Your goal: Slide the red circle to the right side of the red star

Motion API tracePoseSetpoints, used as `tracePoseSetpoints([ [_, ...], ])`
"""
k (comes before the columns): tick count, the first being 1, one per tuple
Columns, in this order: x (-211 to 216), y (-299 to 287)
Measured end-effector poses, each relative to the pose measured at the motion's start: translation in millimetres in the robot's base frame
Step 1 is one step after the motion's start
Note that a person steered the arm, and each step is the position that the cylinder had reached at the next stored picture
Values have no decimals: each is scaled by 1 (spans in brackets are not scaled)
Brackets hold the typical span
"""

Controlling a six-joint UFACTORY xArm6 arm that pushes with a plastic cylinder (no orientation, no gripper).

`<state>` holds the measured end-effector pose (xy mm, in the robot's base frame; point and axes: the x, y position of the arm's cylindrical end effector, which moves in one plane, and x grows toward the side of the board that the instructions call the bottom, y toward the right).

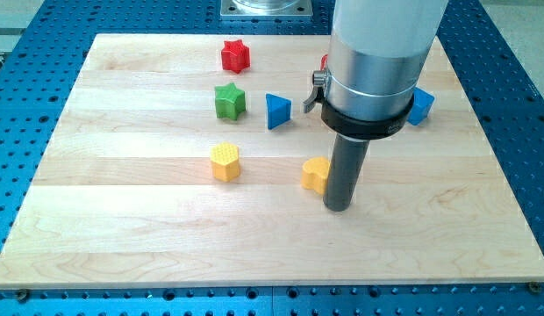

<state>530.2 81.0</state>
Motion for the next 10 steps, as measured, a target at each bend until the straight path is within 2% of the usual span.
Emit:
tracePoseSetpoints([
  [2,-20,0],
  [3,-18,7],
  [4,-17,64],
  [5,-35,101],
  [6,-71,116],
  [7,-100,98],
  [8,-128,56],
  [10,-169,61],
])
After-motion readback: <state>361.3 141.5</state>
